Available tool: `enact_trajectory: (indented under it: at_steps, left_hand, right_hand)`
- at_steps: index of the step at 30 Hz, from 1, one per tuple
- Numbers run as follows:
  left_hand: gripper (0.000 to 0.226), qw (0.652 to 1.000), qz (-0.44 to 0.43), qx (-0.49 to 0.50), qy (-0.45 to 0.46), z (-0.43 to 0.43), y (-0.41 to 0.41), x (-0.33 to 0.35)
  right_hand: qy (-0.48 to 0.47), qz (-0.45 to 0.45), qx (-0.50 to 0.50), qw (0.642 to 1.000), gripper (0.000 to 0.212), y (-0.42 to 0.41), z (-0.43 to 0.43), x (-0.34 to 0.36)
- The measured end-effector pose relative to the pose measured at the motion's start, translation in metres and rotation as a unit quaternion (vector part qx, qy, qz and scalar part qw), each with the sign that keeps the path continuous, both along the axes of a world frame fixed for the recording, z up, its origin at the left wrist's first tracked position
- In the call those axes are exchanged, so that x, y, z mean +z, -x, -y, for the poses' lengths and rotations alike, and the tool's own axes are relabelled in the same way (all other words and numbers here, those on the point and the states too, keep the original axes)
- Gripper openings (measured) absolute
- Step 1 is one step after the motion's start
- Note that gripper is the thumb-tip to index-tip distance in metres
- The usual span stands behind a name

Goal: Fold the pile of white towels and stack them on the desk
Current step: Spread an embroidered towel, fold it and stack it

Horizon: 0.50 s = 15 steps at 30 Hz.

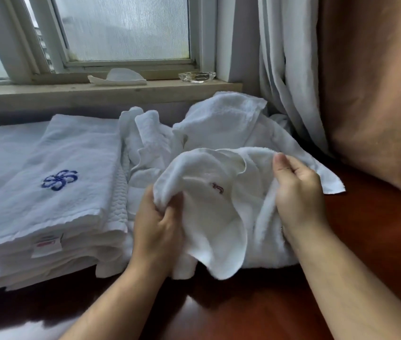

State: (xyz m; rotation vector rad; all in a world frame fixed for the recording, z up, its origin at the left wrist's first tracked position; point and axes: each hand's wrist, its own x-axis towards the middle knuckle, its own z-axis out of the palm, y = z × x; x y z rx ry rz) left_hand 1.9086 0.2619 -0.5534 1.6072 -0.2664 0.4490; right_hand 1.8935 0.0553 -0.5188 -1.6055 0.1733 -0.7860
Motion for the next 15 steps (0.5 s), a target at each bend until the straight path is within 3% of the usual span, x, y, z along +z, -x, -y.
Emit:
enact_trajectory:
  at_steps: [3,7,10,13,15]
  left_hand:
    - [0.02,0.997,-0.054,-0.007,0.058,-0.001,0.0,0.004]
    - [0.013,0.992,-0.071,-0.02,0.106,-0.007,-0.003,0.011]
    - [0.019,0.992,-0.051,-0.014,0.113,-0.005,-0.002,0.011]
    - [0.028,0.981,-0.062,-0.024,0.184,-0.008,-0.004,0.014]
    - [0.031,0.972,-0.096,-0.038,0.212,-0.011,-0.009,0.014]
  right_hand:
    - [-0.142,-0.031,0.024,0.989,0.025,-0.001,0.004,0.003]
    - [-0.127,-0.054,-0.023,0.99,0.032,-0.005,0.007,0.001]
    - [-0.019,-0.058,-0.083,0.995,0.034,-0.009,0.003,-0.006]
    - [-0.108,-0.003,-0.147,0.983,0.032,-0.008,0.006,-0.003]
    - [-0.165,-0.018,-0.168,0.972,0.032,-0.01,0.017,-0.003]
